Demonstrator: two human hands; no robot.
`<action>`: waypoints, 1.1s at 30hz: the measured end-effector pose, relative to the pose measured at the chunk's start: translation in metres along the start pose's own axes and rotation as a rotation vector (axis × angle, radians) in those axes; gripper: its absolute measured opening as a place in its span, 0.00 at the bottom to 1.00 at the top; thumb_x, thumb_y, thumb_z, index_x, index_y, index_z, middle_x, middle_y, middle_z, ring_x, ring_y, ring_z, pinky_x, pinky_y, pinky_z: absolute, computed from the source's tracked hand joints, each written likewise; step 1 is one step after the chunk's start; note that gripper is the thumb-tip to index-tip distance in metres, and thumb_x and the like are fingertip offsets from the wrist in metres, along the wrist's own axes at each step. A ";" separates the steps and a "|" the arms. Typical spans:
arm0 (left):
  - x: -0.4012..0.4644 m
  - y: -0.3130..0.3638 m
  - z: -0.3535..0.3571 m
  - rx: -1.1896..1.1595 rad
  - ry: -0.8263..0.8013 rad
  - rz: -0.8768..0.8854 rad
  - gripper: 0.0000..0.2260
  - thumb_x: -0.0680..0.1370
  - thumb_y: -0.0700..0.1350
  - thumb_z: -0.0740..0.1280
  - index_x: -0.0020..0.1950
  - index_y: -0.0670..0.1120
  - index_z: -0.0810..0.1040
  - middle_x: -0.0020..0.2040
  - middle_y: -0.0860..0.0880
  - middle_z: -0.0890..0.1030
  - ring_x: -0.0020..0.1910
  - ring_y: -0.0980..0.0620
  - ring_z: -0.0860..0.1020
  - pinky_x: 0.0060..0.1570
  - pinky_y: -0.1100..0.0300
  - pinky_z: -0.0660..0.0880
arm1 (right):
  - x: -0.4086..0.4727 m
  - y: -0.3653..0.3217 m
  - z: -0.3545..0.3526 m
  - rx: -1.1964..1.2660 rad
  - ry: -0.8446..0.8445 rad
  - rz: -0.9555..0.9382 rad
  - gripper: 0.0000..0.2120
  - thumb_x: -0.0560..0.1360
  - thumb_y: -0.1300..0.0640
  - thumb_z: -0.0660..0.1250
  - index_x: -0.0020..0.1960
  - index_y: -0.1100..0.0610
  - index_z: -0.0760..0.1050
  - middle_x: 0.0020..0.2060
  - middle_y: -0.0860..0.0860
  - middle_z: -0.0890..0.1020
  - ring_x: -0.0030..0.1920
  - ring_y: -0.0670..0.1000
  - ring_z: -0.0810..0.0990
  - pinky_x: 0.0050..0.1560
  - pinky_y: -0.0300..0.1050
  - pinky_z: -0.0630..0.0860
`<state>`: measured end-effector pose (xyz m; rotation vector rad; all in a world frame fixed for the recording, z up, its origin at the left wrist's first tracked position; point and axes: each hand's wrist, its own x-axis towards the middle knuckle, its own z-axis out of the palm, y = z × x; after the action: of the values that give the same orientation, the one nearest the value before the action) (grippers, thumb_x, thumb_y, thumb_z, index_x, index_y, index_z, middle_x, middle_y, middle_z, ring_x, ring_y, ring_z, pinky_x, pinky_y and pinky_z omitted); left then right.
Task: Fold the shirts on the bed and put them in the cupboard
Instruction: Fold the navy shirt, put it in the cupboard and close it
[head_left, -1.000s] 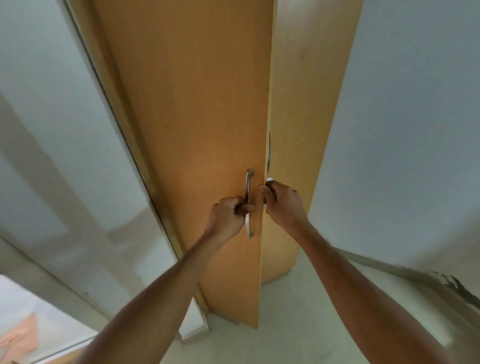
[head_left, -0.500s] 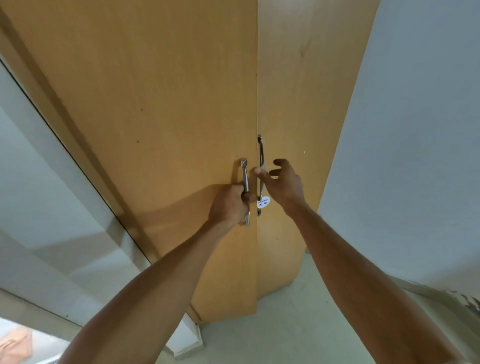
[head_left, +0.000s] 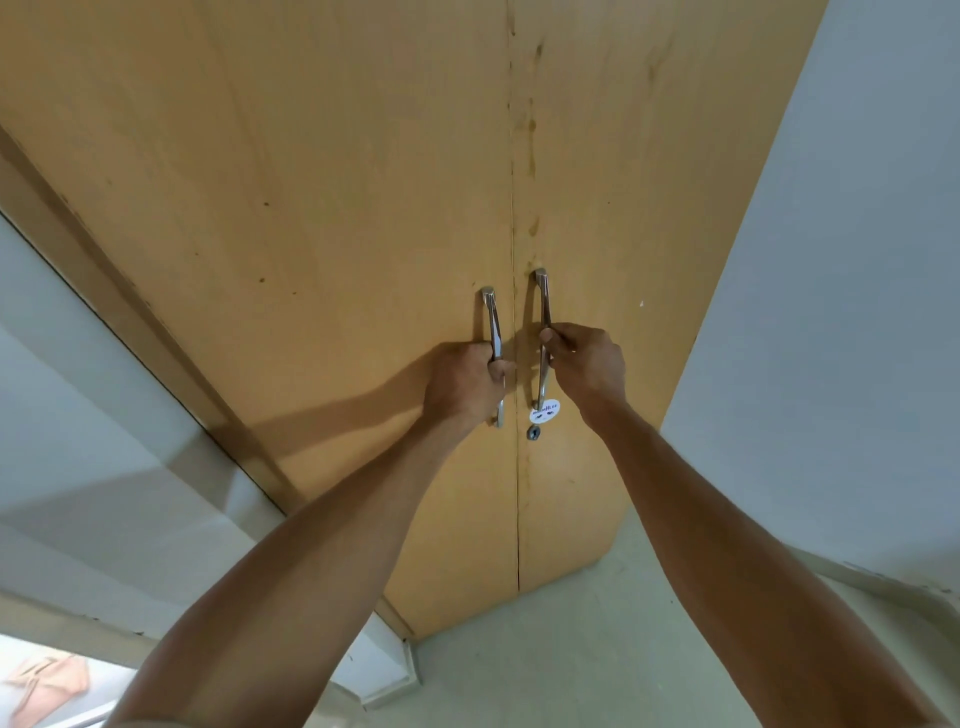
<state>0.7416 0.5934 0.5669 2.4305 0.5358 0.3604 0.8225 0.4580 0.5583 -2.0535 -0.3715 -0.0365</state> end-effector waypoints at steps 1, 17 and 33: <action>0.002 -0.001 0.000 0.003 0.004 0.008 0.13 0.82 0.51 0.67 0.41 0.44 0.79 0.35 0.47 0.82 0.35 0.45 0.82 0.37 0.51 0.81 | 0.001 0.002 0.001 0.001 0.003 0.000 0.12 0.82 0.49 0.63 0.56 0.49 0.85 0.39 0.52 0.85 0.44 0.56 0.83 0.47 0.51 0.78; 0.013 -0.018 -0.010 -0.002 -0.083 0.197 0.17 0.81 0.49 0.65 0.33 0.48 0.70 0.35 0.49 0.79 0.40 0.43 0.80 0.35 0.57 0.69 | -0.033 -0.016 0.020 0.083 0.087 0.219 0.16 0.83 0.46 0.59 0.66 0.44 0.79 0.37 0.46 0.81 0.43 0.52 0.80 0.50 0.57 0.82; 0.006 -0.050 -0.019 -0.261 -0.341 0.266 0.08 0.76 0.39 0.65 0.53 0.44 0.81 0.49 0.44 0.84 0.47 0.43 0.81 0.46 0.53 0.77 | -0.314 -0.044 -0.033 -0.272 0.564 0.701 0.16 0.83 0.47 0.57 0.46 0.56 0.77 0.37 0.51 0.80 0.41 0.55 0.78 0.42 0.47 0.71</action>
<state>0.7251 0.6421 0.5516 2.2420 0.0146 0.1089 0.5158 0.3716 0.5555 -2.2220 0.7357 -0.2420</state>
